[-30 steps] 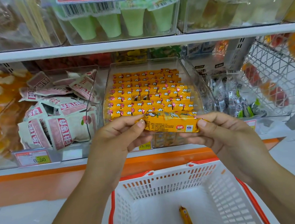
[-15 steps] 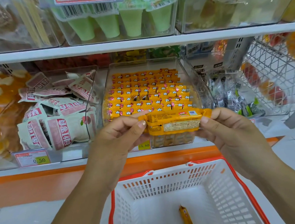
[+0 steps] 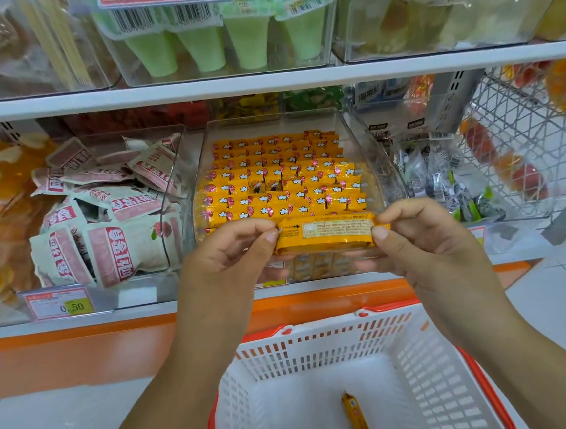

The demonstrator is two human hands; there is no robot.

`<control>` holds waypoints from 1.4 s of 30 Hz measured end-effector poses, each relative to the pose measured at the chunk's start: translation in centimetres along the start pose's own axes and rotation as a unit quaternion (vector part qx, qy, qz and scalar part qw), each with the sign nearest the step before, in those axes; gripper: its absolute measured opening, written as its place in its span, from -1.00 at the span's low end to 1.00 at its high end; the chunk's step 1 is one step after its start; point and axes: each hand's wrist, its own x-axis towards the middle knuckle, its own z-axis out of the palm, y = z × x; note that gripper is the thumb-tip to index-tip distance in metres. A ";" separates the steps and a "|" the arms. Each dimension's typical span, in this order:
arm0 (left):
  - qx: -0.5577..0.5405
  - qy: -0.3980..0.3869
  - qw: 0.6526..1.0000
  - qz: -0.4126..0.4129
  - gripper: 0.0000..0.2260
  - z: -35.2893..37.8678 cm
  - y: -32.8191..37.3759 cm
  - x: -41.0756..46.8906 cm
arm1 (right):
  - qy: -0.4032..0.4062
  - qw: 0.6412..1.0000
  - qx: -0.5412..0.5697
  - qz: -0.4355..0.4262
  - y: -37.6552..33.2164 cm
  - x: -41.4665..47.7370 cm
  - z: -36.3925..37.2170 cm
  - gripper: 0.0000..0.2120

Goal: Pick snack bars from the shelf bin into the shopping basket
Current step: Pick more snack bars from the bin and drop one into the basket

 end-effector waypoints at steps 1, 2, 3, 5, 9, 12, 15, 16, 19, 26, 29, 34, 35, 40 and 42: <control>-0.009 -0.004 1.000 -0.009 -0.86 0.0 0.0 0.1 | -0.004 1.000 0.001 0.004 -0.1 0.0 0.1 -0.86; -0.021 -0.013 0.999 -0.021 -0.88 -0.1 0.2 0.1 | -0.012 1.000 0.001 0.011 -0.2 -0.1 0.0 -0.81; -0.029 -0.025 0.999 -0.029 -0.83 -0.2 0.2 0.2 | -0.022 1.000 -0.003 0.018 -0.2 -0.1 -0.1 -0.73; -0.033 -0.047 0.997 -0.044 -0.72 -0.6 0.2 0.5 | -0.030 0.999 -0.011 0.025 -0.1 0.0 -0.4 -0.63; -0.036 -0.061 0.996 -0.052 -0.73 -0.9 0.0 0.8 | -0.032 0.999 0.022 0.028 -0.3 0.2 -0.4 -0.81; -0.062 -0.072 0.994 -0.059 -0.80 -1.1 -0.2 0.8 | -0.021 0.998 0.050 0.039 -0.6 0.3 -0.2 -0.86; -0.057 -0.075 0.993 -0.066 -0.82 -1.2 -0.4 0.9 | -0.008 0.996 0.076 0.054 -0.6 0.5 -0.3 -0.84; -0.054 -0.075 0.993 -0.068 -0.83 -1.2 -0.4 0.9 | -0.008 0.995 0.080 0.060 -0.5 0.5 -0.3 -0.81; -0.063 -0.081 0.992 -0.069 -0.80 -1.1 -0.1 0.9 | -0.012 0.993 0.089 0.079 -0.4 0.7 -0.5 -0.69; -0.050 -0.102 0.992 -0.049 -0.78 -1.4 0.4 0.8 | -0.030 0.994 0.074 0.080 -0.8 0.7 -0.8 -0.50; -0.027 -0.081 0.995 -0.045 -0.96 -1.3 -0.1 1.0 | -0.007 0.997 0.047 0.064 -0.4 0.7 -0.8 -0.84; -0.001 -0.076 0.996 -0.049 -0.82 -0.7 -0.3 1.0 | -0.004 0.991 0.098 0.094 -0.3 0.8 -0.6 -0.83; 0.012 -0.072 0.996 -0.051 -0.81 -0.6 -0.3 1.1 | -0.004 0.989 0.107 0.103 -0.3 0.8 -0.4 -0.85; 0.116 -0.009 0.993 0.006 -0.85 0.3 -0.7 2.0 | 0.014 0.989 0.104 0.108 0.1 1.1 0.6 -0.62; 0.199 0.008 0.979 0.050 -0.87 0.6 -1.1 3.1 | 0.034 0.994 0.063 0.086 0.0 2.2 1.1 -0.60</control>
